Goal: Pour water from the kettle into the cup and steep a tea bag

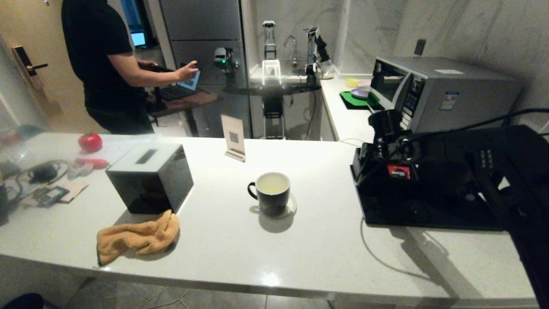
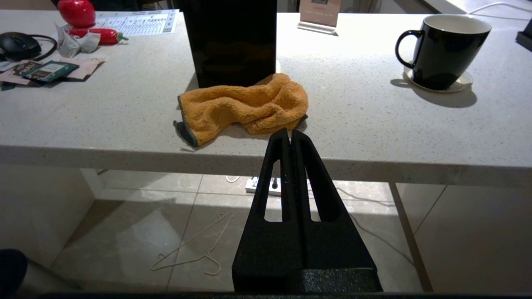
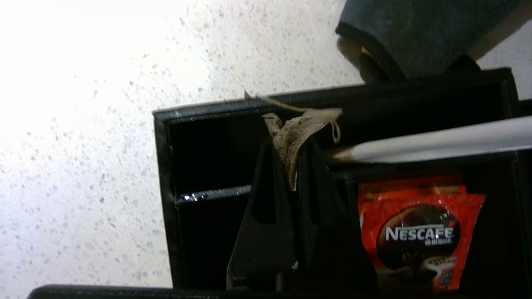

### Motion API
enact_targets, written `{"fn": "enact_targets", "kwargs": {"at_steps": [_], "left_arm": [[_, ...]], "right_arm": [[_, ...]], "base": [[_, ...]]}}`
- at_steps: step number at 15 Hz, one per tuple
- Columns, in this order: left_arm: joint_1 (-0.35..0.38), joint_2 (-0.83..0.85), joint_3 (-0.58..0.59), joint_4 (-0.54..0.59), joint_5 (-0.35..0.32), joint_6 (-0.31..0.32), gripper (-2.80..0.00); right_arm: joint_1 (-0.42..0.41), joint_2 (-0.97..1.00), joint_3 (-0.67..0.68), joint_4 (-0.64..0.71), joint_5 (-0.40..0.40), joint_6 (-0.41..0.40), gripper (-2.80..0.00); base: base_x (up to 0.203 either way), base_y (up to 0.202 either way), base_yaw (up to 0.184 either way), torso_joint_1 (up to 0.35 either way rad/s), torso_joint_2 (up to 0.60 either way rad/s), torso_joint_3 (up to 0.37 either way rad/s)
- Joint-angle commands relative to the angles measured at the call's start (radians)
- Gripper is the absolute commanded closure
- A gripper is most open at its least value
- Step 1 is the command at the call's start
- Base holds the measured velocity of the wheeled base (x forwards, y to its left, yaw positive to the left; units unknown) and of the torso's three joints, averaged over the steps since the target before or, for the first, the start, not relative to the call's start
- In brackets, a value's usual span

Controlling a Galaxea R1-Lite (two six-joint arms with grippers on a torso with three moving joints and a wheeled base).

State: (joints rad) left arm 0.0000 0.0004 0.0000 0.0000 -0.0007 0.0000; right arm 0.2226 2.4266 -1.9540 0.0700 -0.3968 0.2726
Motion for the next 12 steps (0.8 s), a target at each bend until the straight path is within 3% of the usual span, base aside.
{"fn": "enact_targets", "kwargs": {"at_steps": [1, 12], "left_arm": [[0.0, 0.0, 0.0, 0.0, -0.001, 0.0, 0.0], [0.0, 0.0, 0.0, 0.0, -0.001, 0.0, 0.0]], "right_arm": [[0.001, -0.005, 0.0, -0.014, -0.003, 0.001, 0.0], [0.0, -0.072, 0.0, -0.069, -0.004, -0.065, 0.0]], "base": [[0.0, 0.0, 0.0, 0.0, 0.0, 0.0], [0.0, 0.0, 0.0, 0.0, 0.0, 0.0]]}}
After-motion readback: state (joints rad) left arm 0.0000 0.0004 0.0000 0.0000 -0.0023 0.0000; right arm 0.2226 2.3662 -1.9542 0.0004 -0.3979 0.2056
